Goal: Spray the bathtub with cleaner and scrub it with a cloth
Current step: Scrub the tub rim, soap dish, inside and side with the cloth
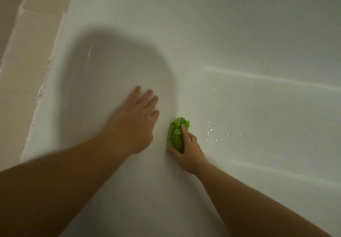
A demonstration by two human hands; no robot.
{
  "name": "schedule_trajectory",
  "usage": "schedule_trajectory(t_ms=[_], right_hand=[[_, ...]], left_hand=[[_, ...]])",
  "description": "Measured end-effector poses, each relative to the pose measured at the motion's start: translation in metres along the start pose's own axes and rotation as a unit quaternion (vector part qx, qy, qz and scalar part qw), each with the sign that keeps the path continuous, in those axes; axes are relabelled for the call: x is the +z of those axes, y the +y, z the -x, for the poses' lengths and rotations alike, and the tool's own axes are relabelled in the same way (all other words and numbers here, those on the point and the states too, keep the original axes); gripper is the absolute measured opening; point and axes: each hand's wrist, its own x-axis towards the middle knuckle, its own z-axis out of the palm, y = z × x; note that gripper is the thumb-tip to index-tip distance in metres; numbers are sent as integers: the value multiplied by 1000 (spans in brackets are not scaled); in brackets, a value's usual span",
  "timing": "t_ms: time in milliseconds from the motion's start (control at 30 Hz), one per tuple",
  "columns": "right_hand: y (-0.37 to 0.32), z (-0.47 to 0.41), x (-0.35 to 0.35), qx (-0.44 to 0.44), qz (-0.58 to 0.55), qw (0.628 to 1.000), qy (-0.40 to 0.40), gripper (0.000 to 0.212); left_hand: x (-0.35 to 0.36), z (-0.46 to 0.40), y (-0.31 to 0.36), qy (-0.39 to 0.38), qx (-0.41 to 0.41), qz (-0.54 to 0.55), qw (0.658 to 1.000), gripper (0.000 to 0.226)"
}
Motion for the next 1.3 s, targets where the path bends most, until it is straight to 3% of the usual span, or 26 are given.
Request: schedule_trajectory(t_ms=[67, 233, 333, 467, 567, 800, 933, 1067, 1300], right_hand=[[14, 4, -14, -32, 38, 999, 2, 103], [82, 4, -68, -60, 271, 958, 76, 84], [119, -4, -91, -47, 327, 937, 113, 78], [162, -16, -113, -22, 385, 911, 145, 77], [194, -22, -122, 1, 381, 911, 159, 78], [228, -27, -124, 3, 357, 911, 207, 72], [232, -35, -129, -2, 371, 903, 215, 73], [236, -42, -137, -9, 377, 898, 226, 73], [247, -38, -151, -29, 384, 900, 204, 74]], left_hand=[[16, -5, 31, -26, 15, 45, 999, 72], [56, -31, 104, -16, 34, 197, 980, 97], [79, -59, 127, -9, 59, 209, 976, 101], [99, -88, 147, 16, 21, 200, 980, 103], [107, -108, 161, 13, 17, 191, 981, 102], [104, -188, 137, 93, 70, 178, 977, 99], [63, -268, 102, 140, -9, 130, 982, 95], [22, -324, 93, 177, -50, 164, 969, 83], [88, -240, 166, 197, 77, 277, 937, 71]])
